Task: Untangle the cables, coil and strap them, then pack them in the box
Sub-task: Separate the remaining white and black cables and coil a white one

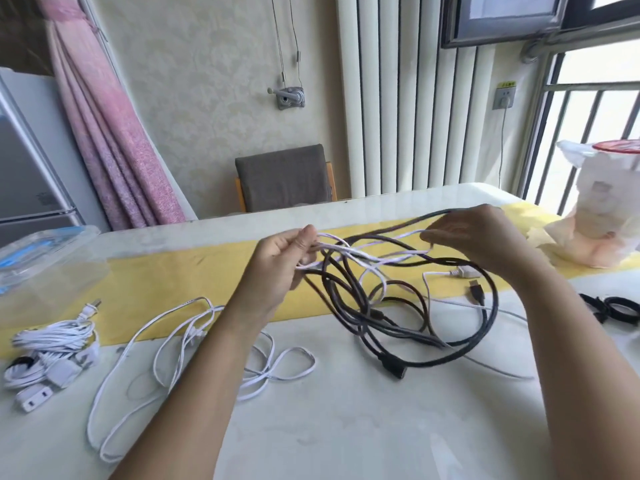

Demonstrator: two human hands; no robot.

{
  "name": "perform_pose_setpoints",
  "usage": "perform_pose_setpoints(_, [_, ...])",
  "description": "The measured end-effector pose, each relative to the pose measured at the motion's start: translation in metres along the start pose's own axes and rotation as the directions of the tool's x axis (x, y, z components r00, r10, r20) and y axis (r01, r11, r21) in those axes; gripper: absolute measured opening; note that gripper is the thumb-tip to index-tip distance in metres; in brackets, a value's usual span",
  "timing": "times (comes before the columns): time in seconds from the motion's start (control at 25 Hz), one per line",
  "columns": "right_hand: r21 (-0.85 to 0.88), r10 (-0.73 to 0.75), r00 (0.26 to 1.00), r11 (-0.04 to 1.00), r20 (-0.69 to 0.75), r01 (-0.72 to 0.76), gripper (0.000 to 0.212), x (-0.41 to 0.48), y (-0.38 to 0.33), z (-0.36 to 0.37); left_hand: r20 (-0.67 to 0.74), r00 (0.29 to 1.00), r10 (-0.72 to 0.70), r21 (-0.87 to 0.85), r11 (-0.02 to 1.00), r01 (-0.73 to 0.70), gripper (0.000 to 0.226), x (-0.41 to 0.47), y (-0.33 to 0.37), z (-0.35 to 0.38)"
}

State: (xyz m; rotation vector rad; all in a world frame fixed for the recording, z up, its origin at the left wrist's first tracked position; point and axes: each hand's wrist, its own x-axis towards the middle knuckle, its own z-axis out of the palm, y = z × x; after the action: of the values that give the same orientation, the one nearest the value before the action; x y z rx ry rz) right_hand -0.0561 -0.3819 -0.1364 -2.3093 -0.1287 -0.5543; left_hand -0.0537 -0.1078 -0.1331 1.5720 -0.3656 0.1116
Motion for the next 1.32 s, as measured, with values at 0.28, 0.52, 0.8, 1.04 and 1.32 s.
perform_pose_setpoints(0.28, [0.750,-0.124,0.977,0.659,0.173,-0.049,0.033,-0.010,-0.043,-0.002,0.310,0.938,-0.154,-0.202,0.953,0.224,0.032,-0.013,-0.007,0.028])
perform_pose_setpoints(0.52, [0.244,-0.131,0.901,0.969,0.413,0.030,0.037,-0.017,-0.062,0.025,0.468,0.874,-0.130,-0.246,0.931,0.270,0.045,-0.011,-0.011,0.022])
perform_pose_setpoints(0.8, [0.075,-0.096,0.924,0.994,0.371,0.073,0.052,-0.036,-0.082,0.053,0.075,0.997,-0.001,0.240,0.971,-0.017,0.031,-0.006,-0.013,0.025])
perform_pose_setpoints(1.04, [-0.029,-0.115,0.980,0.993,-0.164,0.112,0.012,-0.036,-0.092,0.064,-0.063,0.967,0.246,0.517,0.837,-0.180,0.028,-0.005,-0.014,0.019])
perform_pose_setpoints(1.32, [0.845,0.136,0.834,-0.087,0.535,-0.528,0.026,-0.009,-0.068,0.029,0.126,0.970,0.209,0.486,0.839,-0.245,0.026,-0.002,-0.014,0.015])
